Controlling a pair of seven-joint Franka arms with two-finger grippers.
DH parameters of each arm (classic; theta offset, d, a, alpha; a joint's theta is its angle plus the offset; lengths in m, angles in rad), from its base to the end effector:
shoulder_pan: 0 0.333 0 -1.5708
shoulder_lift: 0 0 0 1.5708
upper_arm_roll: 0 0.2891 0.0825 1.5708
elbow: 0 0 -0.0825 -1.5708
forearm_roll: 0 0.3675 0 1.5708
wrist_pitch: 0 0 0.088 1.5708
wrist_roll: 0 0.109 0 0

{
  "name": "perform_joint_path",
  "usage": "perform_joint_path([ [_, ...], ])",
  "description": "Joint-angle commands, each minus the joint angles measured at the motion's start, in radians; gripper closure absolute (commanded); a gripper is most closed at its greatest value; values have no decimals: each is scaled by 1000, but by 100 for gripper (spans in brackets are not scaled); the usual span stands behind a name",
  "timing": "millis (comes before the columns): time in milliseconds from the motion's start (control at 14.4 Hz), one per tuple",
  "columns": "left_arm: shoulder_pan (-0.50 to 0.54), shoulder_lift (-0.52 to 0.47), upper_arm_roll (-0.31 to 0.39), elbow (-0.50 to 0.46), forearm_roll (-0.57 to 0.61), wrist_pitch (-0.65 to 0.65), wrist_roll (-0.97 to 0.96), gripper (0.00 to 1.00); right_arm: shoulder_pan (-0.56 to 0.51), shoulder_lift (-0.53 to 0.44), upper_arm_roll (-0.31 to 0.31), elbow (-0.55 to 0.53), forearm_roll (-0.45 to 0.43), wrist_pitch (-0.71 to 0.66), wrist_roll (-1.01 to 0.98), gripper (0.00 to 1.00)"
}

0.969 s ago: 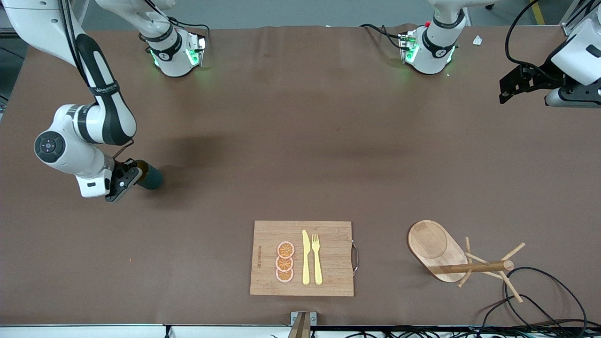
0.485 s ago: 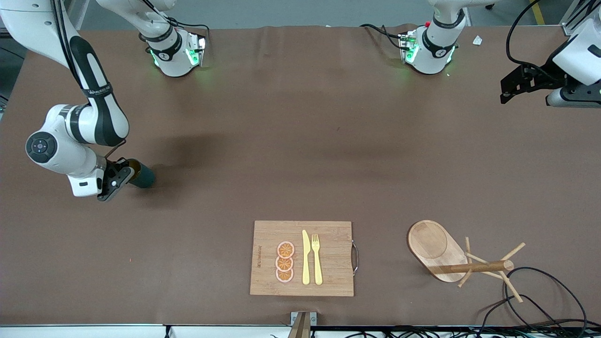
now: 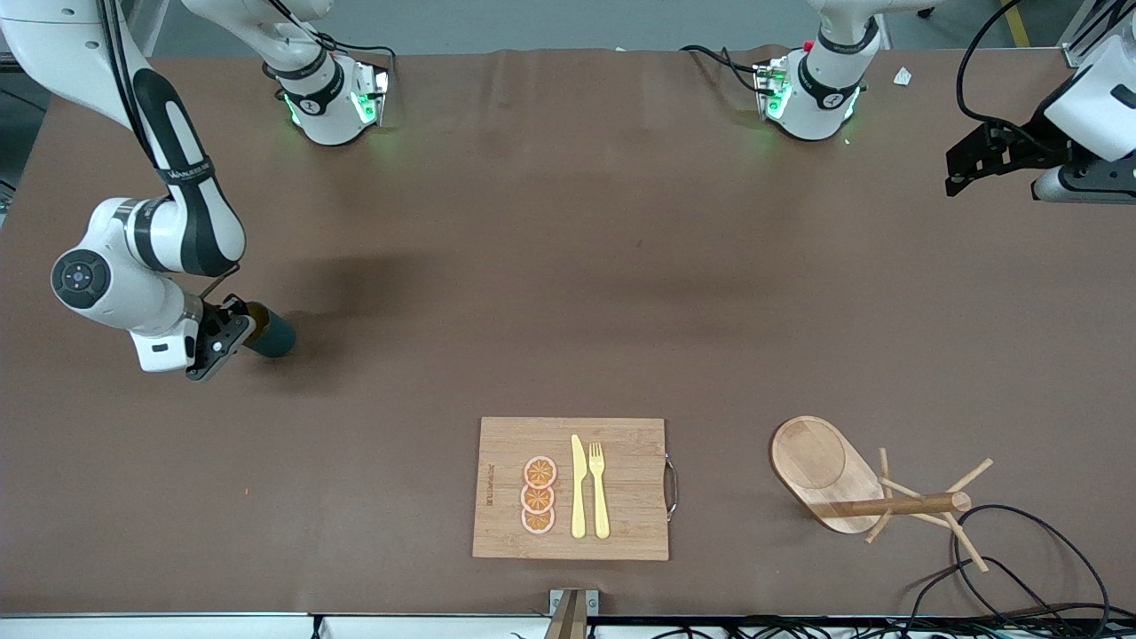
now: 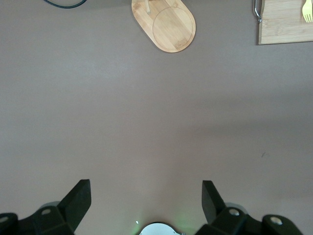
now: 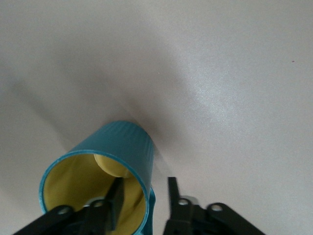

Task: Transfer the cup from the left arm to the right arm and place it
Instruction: 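Lower the mug onto the table and open the right gripper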

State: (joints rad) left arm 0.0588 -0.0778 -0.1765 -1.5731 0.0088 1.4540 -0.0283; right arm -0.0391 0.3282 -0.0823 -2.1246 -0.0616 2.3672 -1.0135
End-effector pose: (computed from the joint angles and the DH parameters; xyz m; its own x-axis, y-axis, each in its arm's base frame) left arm 0.5000 -0.0618 0.6245 0.9953 -0.0871 -0.0418 -0.0881 -0.9958 -0.0236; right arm 0.5429 -0.0673 0.2333 0.5842 0.8053 -0.1014 0.8065 -0.5899 -0.0387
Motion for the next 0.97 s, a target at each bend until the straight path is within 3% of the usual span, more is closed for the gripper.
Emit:
perform_joint_path([
  [0,9,-14,3,-1,-4,2,22,0,-15,-11,12,11,-23,-6,4,0],
  [208,7,-13,2,10,2,3,22,0,-15,-20,13,124,-20,-207,76,0],
  [692,1,-16,-3,11,2,2,27,0,-13,-115,18,340,-6,-555,511,0],
  [900,1,-16,-4,10,0,-1,27,0,-16,-133,13,438,55,-702,669,0],
])
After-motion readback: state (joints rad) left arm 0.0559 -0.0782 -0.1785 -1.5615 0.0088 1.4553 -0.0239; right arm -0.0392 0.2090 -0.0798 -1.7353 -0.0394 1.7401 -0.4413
